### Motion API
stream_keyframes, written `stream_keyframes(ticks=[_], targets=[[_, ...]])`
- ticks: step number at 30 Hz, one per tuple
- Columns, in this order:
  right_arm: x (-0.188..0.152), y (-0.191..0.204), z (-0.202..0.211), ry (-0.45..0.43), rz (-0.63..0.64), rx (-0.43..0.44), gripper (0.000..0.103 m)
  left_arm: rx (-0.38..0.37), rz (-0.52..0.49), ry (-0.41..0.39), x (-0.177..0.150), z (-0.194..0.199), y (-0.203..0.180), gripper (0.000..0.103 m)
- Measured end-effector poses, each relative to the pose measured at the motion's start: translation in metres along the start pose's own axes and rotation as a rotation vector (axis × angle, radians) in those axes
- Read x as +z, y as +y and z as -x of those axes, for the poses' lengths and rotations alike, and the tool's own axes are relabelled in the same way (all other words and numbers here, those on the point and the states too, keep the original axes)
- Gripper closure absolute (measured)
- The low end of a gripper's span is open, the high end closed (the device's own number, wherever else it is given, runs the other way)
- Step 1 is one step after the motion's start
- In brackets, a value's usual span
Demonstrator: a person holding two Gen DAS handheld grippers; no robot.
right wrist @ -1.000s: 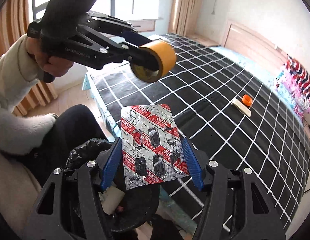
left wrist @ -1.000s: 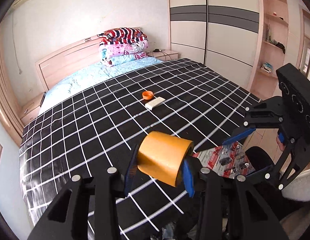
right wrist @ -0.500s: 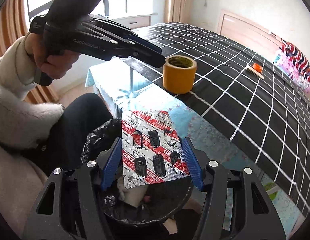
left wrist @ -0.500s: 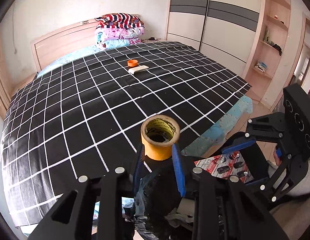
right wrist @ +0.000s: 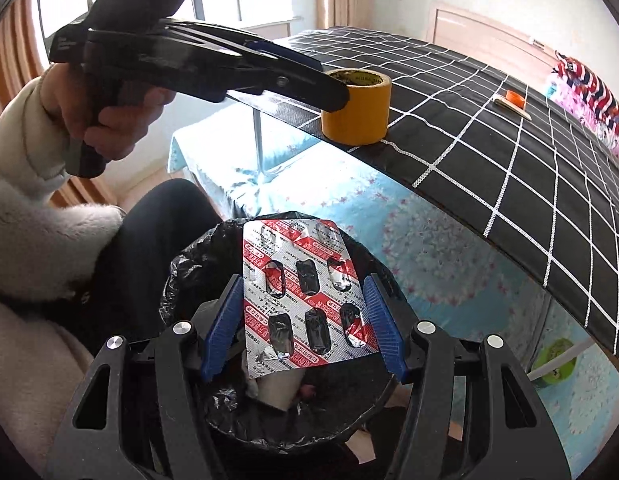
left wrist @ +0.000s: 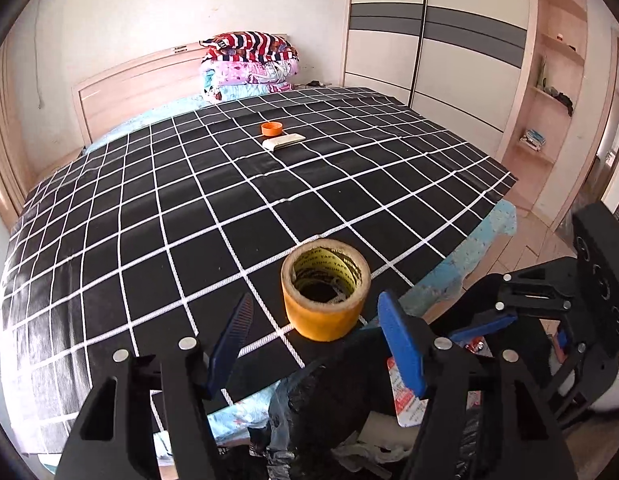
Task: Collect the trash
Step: 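Hold the tape roll and blister pack over the black trash bin with both tools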
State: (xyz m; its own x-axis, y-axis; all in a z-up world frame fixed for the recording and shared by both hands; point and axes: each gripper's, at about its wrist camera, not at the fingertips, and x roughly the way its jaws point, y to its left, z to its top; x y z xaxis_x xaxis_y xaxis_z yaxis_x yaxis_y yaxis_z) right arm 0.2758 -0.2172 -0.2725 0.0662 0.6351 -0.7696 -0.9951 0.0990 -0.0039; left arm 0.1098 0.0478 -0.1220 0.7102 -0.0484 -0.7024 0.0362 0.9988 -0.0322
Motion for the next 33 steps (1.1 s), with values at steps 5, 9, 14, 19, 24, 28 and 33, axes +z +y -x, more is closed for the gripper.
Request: stream_keyframes(ticks=[5,9,14,19,24,28,33], targets=[[-0.001,-0.001,-0.002,-0.002,-0.013,0.007,0.042,-0.007,-0.007,0.008,0.007,-0.012,0.001,0.051],[-0.001,-0.001,-0.001,-0.005,-0.019,0.009,0.042,-0.005,0.002,0.002,0.010,-0.016,0.001,0.057],[-0.002,-0.004,0.002,-0.006,-0.035,0.006,0.042,-0.011,-0.003,-0.017,0.008,-0.004,-0.003,0.058],[-0.006,0.000,0.001,0.003,-0.046,0.006,0.042,-0.007,0.005,-0.039,-0.002,0.019,-0.010,0.058],[-0.013,0.009,-0.002,0.018,-0.048,-0.003,0.042,-0.008,0.004,-0.060,-0.020,0.044,-0.027,0.057],[-0.018,0.010,-0.008,0.036,-0.060,-0.003,0.042,-0.035,0.009,-0.014,-0.039,0.044,-0.039,0.057],[-0.025,0.008,-0.019,0.071,-0.088,-0.003,0.042,-0.073,0.029,0.064,-0.063,0.028,-0.047,0.057]])
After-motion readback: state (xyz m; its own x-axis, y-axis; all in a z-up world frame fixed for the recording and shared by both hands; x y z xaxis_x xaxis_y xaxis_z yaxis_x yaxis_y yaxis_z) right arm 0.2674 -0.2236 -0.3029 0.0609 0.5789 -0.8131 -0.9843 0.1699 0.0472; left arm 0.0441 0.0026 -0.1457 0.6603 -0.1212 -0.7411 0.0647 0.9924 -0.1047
